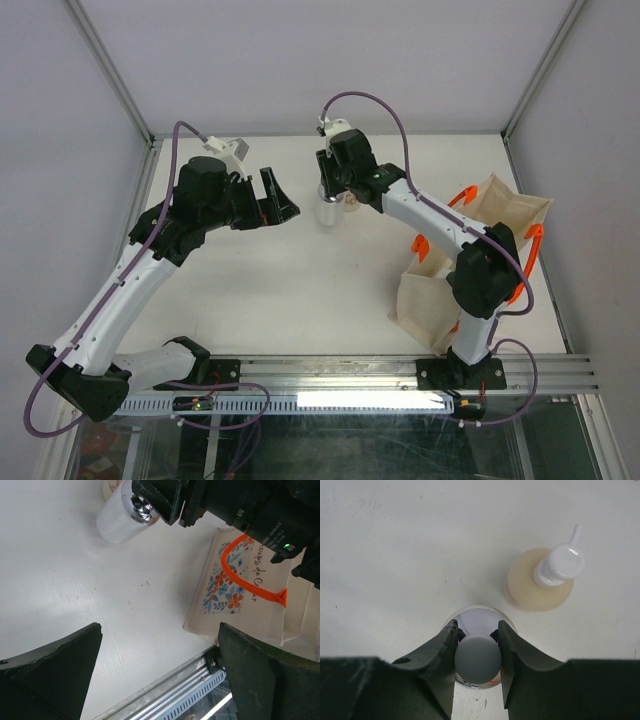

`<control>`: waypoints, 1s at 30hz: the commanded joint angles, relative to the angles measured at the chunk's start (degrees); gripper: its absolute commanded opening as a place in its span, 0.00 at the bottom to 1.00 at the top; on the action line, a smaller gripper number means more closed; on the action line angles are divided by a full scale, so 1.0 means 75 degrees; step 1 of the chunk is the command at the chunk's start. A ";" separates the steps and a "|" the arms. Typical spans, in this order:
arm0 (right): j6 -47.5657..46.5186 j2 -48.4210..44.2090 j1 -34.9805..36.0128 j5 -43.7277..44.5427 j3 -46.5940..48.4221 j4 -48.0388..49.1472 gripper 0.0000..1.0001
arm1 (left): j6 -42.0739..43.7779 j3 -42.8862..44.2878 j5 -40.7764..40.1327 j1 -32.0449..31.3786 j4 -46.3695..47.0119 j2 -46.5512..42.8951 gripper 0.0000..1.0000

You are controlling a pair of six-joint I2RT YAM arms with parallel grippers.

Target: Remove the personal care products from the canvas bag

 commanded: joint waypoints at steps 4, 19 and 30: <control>-0.0572 0.0248 0.0039 -0.0055 0.0542 0.1946 0.00 | 0.0420 0.0749 -0.0475 0.0062 -0.0262 0.0092 0.99; -0.0997 0.0295 0.0046 -0.0074 -0.0358 0.2826 0.00 | 0.0547 0.0943 -0.0417 0.0074 -0.0176 0.0493 0.99; -0.0618 0.0173 0.0039 0.0495 -0.0226 0.2077 0.71 | 0.0512 0.1003 -0.0216 0.0074 -0.0151 0.0326 0.99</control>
